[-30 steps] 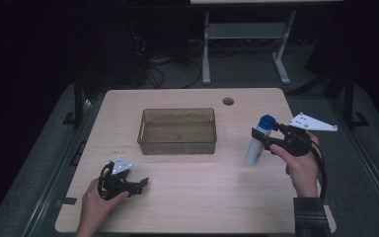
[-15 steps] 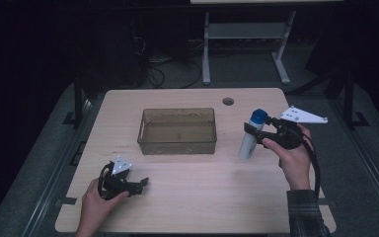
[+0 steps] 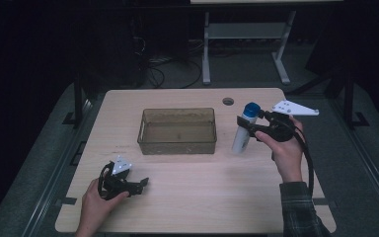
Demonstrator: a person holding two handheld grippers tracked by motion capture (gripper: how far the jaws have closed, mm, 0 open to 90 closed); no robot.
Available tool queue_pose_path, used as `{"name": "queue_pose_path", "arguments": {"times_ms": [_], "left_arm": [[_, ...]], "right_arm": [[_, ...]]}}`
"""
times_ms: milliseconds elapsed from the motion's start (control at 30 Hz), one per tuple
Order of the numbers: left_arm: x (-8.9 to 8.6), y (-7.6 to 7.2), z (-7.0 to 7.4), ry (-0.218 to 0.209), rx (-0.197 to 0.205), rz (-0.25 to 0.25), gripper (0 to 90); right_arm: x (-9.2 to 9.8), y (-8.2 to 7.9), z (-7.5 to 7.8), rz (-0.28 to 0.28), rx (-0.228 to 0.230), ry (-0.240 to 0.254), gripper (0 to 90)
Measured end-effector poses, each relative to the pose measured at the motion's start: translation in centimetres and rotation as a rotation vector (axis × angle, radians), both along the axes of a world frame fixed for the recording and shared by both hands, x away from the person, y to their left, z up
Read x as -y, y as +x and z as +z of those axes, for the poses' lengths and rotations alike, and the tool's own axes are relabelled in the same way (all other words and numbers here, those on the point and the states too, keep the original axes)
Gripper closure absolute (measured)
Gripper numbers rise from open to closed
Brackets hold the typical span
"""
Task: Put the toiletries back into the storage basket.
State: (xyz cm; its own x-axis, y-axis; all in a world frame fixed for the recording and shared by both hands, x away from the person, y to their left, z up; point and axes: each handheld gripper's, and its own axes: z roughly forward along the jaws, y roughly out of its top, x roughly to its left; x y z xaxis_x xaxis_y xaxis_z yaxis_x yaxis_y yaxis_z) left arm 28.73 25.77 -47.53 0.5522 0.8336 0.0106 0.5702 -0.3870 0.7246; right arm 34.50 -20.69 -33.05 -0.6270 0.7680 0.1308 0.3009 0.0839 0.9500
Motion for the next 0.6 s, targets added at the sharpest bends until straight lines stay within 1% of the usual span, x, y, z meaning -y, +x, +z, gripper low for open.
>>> {"name": "queue_pose_path", "arguments": {"times_ms": [533,600], "left_arm": [[0.0,0.0,0.0,-0.001,0.001,-0.002,12.6],[0.0,0.0,0.0,-0.001,0.001,-0.003,12.6]], "right_arm": [[-2.0,1.7,0.6,0.017,0.008,0.01,35.3],[-2.4,2.0,0.7,0.02,0.009,0.004,35.3]]}}
